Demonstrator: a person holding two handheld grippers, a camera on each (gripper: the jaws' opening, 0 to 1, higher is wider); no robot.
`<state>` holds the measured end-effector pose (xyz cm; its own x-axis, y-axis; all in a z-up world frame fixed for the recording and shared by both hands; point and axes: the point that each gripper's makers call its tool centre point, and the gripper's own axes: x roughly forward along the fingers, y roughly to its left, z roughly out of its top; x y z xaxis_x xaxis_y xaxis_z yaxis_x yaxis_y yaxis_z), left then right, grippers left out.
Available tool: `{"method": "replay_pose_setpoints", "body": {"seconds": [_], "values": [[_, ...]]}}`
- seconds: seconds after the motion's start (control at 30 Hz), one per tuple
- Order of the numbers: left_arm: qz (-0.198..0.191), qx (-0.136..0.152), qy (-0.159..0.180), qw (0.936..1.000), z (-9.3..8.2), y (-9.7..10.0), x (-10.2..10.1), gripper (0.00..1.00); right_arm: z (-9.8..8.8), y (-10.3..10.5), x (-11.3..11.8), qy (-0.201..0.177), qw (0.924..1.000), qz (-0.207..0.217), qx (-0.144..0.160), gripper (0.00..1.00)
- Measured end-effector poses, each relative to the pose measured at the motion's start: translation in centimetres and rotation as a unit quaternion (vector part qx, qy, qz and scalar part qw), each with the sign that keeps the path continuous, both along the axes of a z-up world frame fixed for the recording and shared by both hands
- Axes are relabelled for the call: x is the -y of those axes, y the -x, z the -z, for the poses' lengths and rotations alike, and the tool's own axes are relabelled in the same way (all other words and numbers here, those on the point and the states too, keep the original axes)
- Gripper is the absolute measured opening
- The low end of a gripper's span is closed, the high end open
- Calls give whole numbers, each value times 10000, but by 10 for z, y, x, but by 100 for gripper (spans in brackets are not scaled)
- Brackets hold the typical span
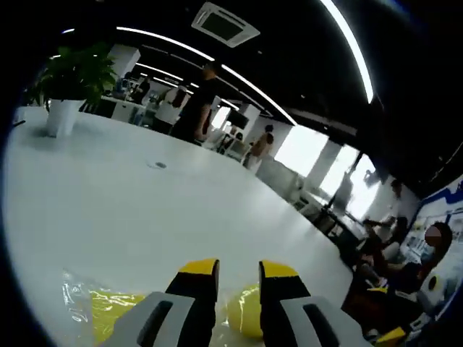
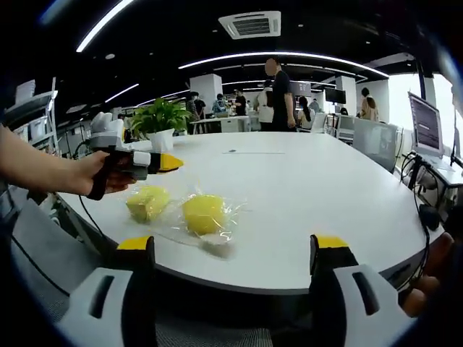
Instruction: Compare the silicone blocks by pressing each to a similar depth, holding the contact briefly, and releasing to observe deformation and rebound differences across the visible hardness samples.
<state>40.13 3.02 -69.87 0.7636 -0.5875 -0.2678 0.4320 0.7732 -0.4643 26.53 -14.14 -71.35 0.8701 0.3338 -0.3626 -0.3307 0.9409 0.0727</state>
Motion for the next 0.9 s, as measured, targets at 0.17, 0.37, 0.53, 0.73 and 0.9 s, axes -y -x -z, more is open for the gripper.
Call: {"method": "replay_pose_setpoints", "body": {"seconds": [0.17, 0.37, 0.53, 0.73, 0.9], "values": [[134, 296, 13, 9995, -27, 15, -8, 23, 2, 1, 0, 78, 10000, -29, -49, 82], [331, 618, -547, 9960, -39, 38, -25, 30, 2, 1, -1, 96, 9999, -42, -60, 82], [413, 719, -926, 9922, -36, 61, -40, 31, 2, 1, 0, 137, 9999, -51, -66, 80], [577, 634, -1034, 9909, -27, 87, -62, 32, 4, 2, -1, 162, 9998, -83, -115, 81], [680, 646, -1137, 9891, -26, 112, -75, 39, 5, 2, -1, 174, 9997, -96, -135, 81]]}}
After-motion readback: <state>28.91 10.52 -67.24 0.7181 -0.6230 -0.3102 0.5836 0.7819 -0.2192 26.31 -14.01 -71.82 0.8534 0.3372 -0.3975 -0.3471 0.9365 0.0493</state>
